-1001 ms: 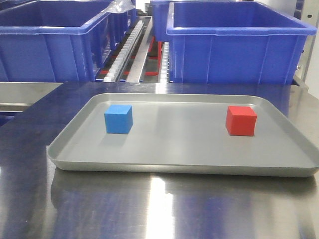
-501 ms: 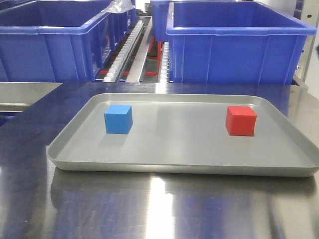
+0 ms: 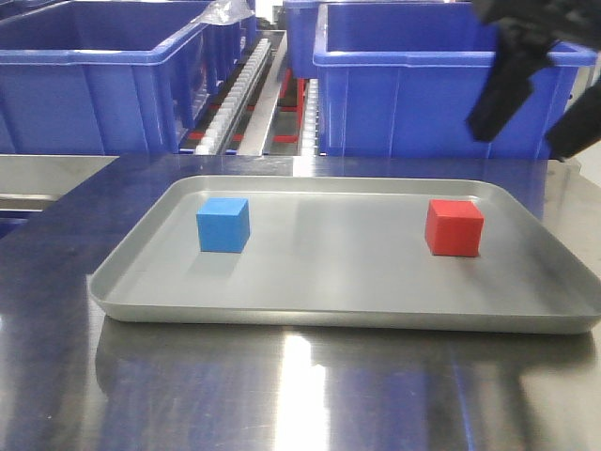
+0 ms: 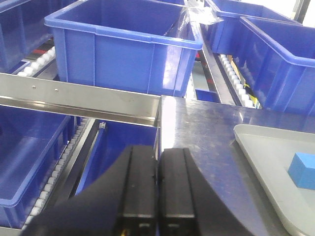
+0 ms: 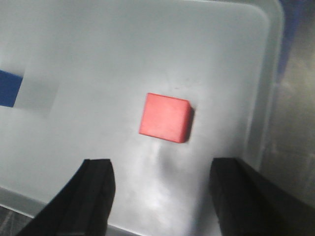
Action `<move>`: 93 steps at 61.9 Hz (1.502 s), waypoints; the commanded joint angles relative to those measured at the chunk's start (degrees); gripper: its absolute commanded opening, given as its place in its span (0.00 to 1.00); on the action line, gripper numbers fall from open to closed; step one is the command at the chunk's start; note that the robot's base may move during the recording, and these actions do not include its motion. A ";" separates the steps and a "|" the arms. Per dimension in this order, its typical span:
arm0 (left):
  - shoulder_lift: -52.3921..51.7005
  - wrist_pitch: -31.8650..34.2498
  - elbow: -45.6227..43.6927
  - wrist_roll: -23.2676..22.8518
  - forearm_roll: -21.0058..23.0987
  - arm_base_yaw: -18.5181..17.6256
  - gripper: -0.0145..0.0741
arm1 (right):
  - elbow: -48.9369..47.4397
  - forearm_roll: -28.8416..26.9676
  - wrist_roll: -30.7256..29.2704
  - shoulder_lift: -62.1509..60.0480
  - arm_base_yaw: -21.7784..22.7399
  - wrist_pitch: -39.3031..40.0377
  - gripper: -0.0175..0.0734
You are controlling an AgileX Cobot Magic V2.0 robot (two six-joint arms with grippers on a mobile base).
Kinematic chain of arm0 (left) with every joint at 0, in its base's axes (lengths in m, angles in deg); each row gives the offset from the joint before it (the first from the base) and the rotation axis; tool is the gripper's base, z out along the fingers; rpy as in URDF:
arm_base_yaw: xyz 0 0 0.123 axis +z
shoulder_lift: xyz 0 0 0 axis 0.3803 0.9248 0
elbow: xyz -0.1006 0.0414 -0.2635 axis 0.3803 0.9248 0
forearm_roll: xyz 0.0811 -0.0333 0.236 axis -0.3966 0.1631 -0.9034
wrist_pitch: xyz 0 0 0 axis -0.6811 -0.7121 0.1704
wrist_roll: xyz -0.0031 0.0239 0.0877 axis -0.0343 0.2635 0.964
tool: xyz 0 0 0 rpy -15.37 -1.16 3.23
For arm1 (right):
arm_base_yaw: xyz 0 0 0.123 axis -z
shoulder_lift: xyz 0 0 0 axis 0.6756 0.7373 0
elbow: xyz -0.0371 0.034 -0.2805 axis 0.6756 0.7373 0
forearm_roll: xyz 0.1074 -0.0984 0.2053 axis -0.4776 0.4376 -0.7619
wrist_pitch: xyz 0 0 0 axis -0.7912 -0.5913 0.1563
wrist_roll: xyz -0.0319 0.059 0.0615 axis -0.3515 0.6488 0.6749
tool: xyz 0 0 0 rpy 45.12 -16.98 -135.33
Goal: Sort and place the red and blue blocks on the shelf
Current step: 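Lower the right gripper over the red cube, then close the right gripper on the red cube and lift it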
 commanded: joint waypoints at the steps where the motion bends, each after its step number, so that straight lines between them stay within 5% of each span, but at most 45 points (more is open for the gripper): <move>1: -0.97 5.00 2.48 -0.54 0.03 -0.15 0.30 | -3.33 -0.86 -0.18 0.27 -1.16 2.88 0.78; 85: -0.97 5.00 2.48 -0.54 0.03 -0.15 0.30 | -6.75 3.87 -0.18 15.40 -2.39 6.57 0.78; 93: -0.97 5.00 2.48 -0.54 0.03 -0.15 0.30 | -6.75 3.87 -0.18 15.40 -2.39 6.72 0.72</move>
